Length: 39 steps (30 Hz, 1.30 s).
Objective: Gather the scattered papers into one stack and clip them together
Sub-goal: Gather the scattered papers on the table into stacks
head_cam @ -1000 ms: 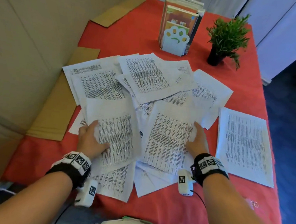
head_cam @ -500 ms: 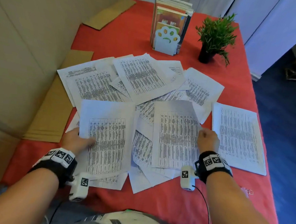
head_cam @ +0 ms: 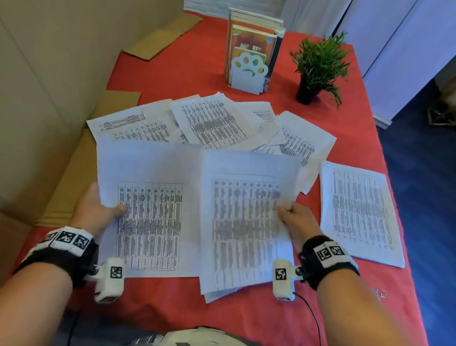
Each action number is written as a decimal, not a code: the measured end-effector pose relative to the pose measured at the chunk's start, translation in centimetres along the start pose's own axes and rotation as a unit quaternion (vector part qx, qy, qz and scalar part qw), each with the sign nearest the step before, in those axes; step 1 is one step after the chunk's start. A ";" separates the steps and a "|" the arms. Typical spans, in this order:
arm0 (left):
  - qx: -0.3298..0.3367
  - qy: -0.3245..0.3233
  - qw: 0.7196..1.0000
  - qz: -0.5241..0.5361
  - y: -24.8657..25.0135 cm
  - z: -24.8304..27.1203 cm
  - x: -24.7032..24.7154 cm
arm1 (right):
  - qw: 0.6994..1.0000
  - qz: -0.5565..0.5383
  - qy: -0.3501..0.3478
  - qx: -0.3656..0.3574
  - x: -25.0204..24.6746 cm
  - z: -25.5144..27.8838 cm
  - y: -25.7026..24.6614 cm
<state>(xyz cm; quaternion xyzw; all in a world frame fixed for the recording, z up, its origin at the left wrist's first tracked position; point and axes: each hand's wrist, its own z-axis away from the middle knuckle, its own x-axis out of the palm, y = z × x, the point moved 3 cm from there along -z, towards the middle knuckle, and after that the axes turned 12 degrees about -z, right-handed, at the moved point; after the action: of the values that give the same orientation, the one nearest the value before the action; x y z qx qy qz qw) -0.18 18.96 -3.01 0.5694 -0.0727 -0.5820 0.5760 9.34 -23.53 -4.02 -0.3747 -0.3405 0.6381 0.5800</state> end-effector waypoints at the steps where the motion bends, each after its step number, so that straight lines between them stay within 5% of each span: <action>1: 0.002 -0.016 0.999 0.039 0.6 0.1 0.1 | 0.999 -0.028 -0.023 0.003 1.0 0.5 0.0; 9: 0.058 -0.159 0.963 0.208 8.6 3.9 4.2 | 0.984 -0.159 -0.075 -0.026 5.2 2.2 -0.7; 15: 0.051 -0.250 0.948 0.189 12.5 4.9 9.8 | 0.985 -0.162 -0.037 -0.049 4.1 1.6 -1.3; 17: 0.018 -0.216 0.961 0.174 11.8 3.2 11.0 | 0.992 -0.104 0.039 -0.062 2.3 0.6 -0.8; 20: -0.015 -0.070 0.997 -0.019 9.2 -0.8 10.2 | 0.991 0.013 0.115 -0.074 0.0 -0.4 -0.1; 22: -0.107 0.016 0.987 -0.123 6.7 -2.7 8.5 | 0.987 0.075 0.130 -0.064 -0.9 -0.9 0.7; 25: -0.179 0.049 0.957 -0.222 3.7 -3.9 6.7 | 0.982 0.120 0.142 -0.039 -1.0 -1.4 2.0; 35: -0.023 0.055 0.983 -0.172 2.2 -2.5 7.1 | 0.987 0.075 0.138 -0.038 -0.4 -1.9 1.8; 39: 0.030 -0.020 0.984 -0.175 0.8 -0.6 7.6 | 0.993 0.049 0.106 -0.025 0.2 -2.1 1.7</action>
<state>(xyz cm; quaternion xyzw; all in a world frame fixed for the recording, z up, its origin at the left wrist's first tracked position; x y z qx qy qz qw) 3.12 13.29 -6.99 0.5787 -0.0013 -0.6826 0.4463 10.32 -23.46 -6.52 -0.4708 -0.2744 0.6136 0.5714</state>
